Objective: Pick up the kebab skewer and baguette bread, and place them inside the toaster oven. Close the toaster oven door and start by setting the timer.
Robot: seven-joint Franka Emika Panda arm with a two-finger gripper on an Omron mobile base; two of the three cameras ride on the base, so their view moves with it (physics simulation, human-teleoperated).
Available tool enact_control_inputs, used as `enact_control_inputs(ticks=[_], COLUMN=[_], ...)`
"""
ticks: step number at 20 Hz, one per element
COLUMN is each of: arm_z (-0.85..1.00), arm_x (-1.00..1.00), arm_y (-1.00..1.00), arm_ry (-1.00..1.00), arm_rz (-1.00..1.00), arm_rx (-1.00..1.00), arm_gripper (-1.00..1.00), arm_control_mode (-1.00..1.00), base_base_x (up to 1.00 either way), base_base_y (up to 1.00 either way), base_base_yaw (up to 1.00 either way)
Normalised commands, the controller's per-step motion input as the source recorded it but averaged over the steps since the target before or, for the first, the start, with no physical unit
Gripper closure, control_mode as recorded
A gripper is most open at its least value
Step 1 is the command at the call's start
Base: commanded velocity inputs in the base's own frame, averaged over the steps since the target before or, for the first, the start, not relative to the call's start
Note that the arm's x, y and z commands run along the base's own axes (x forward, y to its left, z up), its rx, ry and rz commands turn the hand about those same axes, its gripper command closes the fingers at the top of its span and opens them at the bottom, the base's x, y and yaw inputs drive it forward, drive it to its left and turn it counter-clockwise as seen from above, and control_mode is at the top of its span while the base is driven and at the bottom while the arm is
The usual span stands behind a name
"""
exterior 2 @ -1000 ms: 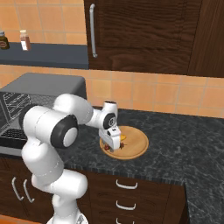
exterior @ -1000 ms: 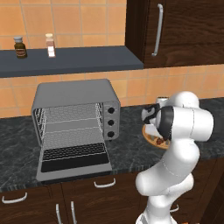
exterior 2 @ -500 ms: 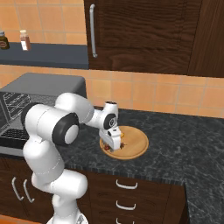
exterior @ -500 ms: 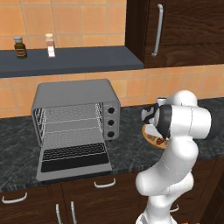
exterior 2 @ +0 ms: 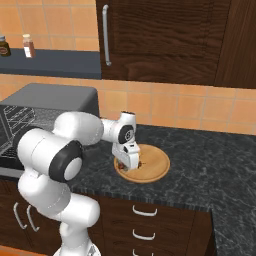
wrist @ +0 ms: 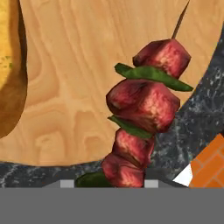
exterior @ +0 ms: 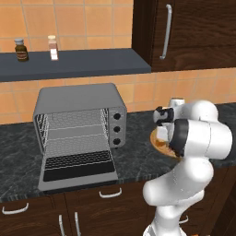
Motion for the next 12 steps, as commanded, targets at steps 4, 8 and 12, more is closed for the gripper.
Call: enact_control_inputs(ticks=[4, 8, 12], arm_z=[0.92, 0.88, 0.91], arm_x=[-0.97, -0.86, -0.49], arm_y=[0.53, 0.92, 1.0], arm_ry=[0.0, 0.0, 0.1], arm_rz=[0.24, 0.35, 0.31], arm_rx=[0.0, 0.0, 0.0], arm_gripper=[1.0, 1.0, 1.0], arm_control_mode=[-1.0, -1.0, -1.0], base_base_x=[0.0, 0.0, 0.0], base_base_y=[0.0, 0.0, 0.0], base_base_yaw=[0.0, 0.0, 0.0])
